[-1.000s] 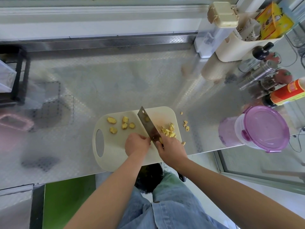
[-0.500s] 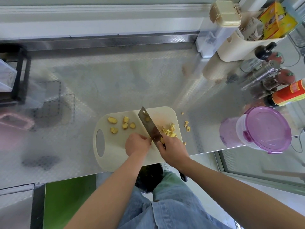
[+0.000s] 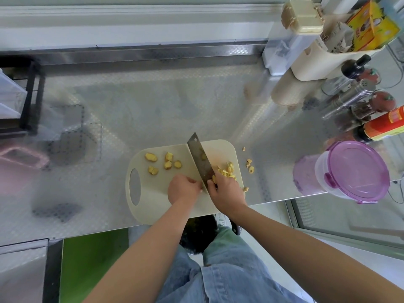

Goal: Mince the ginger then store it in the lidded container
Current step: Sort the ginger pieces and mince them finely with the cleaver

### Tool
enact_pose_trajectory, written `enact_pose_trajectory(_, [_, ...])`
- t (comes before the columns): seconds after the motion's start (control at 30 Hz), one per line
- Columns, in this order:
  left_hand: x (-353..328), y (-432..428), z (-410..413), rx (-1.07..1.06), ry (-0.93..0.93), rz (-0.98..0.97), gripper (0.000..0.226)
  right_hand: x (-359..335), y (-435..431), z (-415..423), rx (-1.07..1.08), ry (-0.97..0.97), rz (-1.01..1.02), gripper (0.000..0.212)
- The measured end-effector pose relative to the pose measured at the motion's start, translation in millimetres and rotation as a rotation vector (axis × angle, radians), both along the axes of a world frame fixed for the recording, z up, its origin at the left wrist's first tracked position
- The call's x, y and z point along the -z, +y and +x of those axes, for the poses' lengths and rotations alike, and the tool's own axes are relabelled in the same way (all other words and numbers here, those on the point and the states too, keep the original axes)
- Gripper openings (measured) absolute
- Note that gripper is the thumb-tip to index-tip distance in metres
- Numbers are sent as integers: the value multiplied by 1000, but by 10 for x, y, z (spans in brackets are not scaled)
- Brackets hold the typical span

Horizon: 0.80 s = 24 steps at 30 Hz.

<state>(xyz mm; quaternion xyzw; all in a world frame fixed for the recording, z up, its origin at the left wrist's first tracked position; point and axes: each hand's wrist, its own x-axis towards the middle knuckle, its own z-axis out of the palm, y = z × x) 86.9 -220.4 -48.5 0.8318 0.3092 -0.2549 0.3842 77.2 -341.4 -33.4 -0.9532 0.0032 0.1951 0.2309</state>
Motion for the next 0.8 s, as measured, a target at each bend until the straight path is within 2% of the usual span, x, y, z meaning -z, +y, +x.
enact_pose_trajectory(0.33, [4, 19, -17, 28, -21, -11, 24, -41, -62, -112, -45, 7, 8, 22])
enact_pose_trajectory(0.8, [24, -6, 15, 7, -6, 22, 15, -32, -30, -112, -64, 32, -38, 19])
